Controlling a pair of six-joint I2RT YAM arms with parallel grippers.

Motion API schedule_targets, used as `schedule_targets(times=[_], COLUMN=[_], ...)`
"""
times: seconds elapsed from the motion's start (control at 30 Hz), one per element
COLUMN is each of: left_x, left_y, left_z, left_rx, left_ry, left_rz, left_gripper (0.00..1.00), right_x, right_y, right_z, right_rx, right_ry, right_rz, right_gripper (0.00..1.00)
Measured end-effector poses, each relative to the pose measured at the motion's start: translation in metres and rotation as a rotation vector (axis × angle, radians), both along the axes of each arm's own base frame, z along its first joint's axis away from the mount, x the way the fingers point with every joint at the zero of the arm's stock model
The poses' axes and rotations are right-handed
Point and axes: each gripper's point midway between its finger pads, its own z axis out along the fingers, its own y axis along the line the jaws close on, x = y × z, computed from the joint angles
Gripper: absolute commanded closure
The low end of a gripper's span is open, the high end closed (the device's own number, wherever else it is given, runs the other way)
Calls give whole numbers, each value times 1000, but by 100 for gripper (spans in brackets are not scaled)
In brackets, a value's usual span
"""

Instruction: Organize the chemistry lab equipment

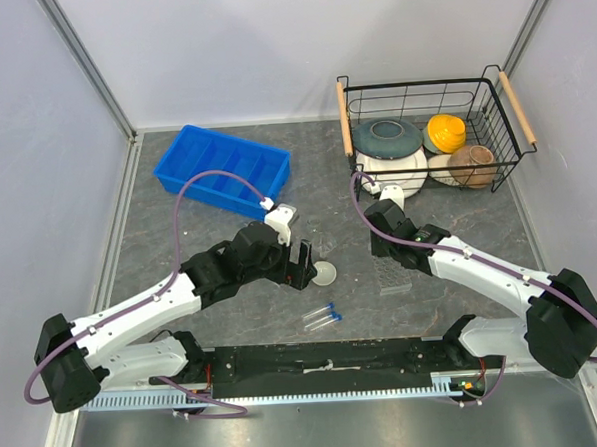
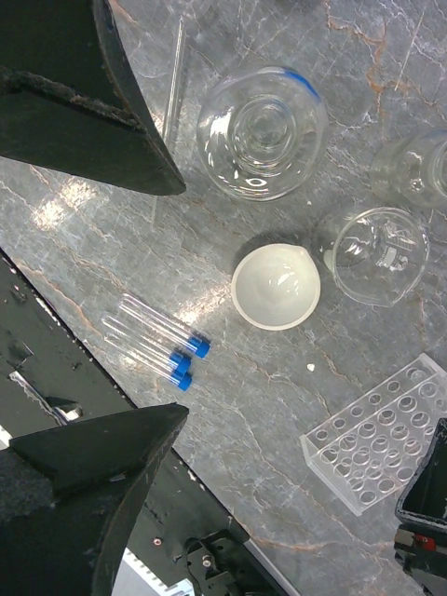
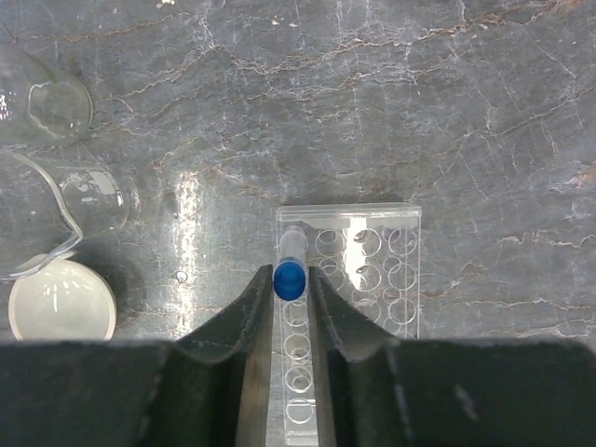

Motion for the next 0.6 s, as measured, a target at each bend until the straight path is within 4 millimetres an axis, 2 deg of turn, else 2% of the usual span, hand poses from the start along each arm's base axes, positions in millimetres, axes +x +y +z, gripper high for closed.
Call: schedule_targets(times=[0.2,0.47,0.6], left_x=[0,1,-1], left_y=[-1,-1,-3], left_z=[-5,-9,-18], left_rx=[14,24,43], left_ry=[10,18,33], left_rz=[0,-1,-9], left_gripper=[0,0,0], right_x=[-1,-2,-6], right_y=[0,0,-5], right_z=[-1,-2,4], right_rx=[2,3,-5], right_ry=[5,7,8], right_rz=[2,4,1], right_gripper=[56,51,49])
